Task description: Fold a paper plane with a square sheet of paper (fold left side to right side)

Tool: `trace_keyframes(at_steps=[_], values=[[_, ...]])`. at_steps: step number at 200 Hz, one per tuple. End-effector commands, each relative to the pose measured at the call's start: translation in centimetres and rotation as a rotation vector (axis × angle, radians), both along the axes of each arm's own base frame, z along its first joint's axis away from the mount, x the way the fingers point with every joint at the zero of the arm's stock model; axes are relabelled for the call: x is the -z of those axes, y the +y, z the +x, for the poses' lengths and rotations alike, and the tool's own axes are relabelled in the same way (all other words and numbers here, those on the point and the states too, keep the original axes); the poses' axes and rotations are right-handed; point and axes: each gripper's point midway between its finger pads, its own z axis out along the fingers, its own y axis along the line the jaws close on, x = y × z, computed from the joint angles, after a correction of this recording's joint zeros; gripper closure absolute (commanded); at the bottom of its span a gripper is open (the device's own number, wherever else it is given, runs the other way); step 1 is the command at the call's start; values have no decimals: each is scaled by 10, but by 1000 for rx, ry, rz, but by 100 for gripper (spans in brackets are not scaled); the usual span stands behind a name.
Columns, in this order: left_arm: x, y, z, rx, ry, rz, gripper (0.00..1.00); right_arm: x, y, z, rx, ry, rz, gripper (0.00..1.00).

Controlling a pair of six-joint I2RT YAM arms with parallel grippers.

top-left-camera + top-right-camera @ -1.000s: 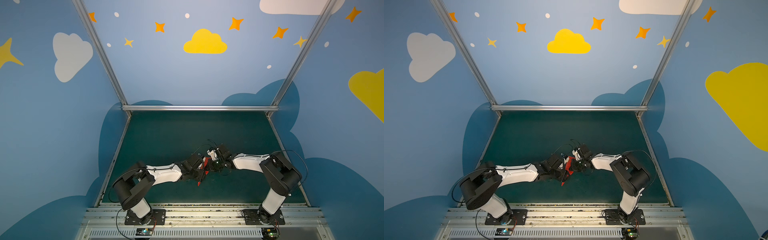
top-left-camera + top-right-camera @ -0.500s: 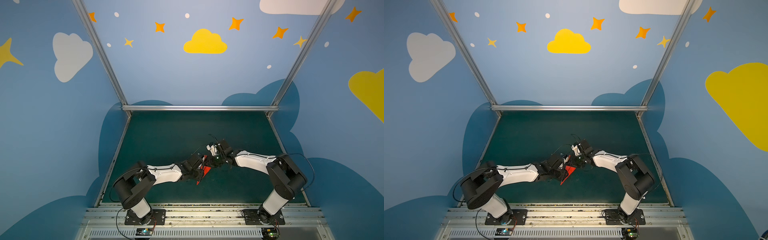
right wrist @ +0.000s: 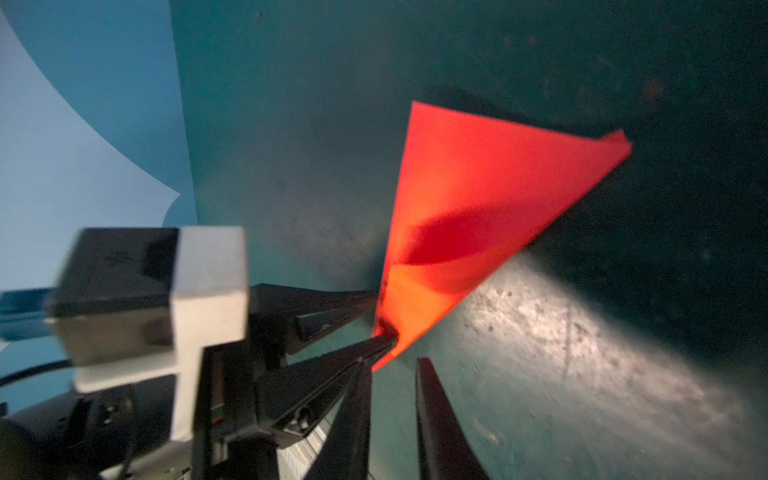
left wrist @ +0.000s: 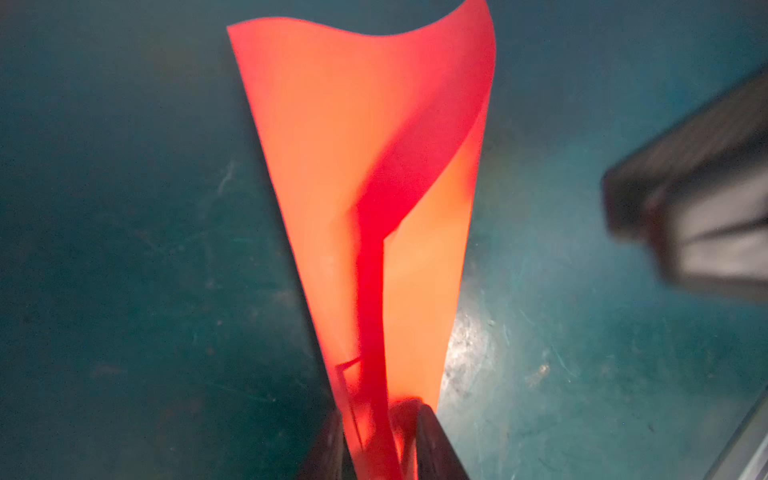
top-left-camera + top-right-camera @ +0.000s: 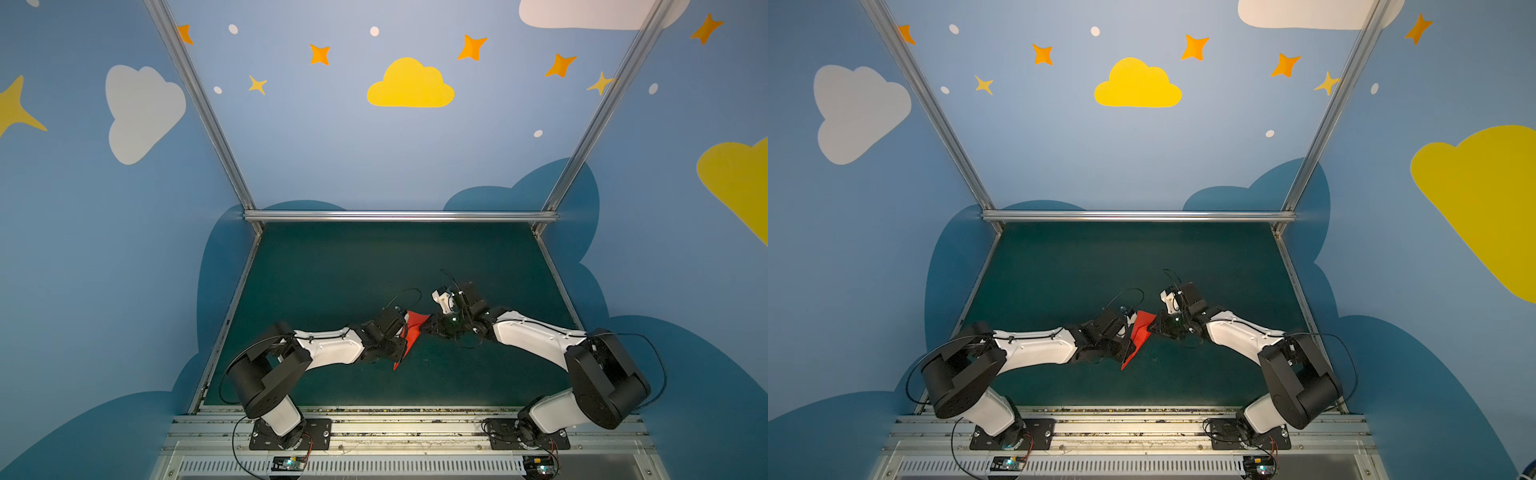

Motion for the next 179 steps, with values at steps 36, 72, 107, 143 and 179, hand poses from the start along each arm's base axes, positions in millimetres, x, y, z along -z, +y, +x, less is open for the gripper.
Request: trace_keyframes(at_steps=[36, 72, 107, 143, 179], values=[[31, 15, -20, 31, 94, 85, 71, 12, 21, -16, -68, 20, -5, 91], [31, 14, -20, 36, 96, 86, 72, 17, 32, -14, -81, 20, -14, 96], [32, 14, -20, 41, 97, 88, 74, 22, 39, -9, -81, 18, -25, 100], [33, 14, -21, 43, 102, 87, 75, 32, 41, -4, -77, 26, -45, 100], [33, 13, -22, 46, 103, 83, 75, 46, 38, -1, -66, 40, -81, 100]])
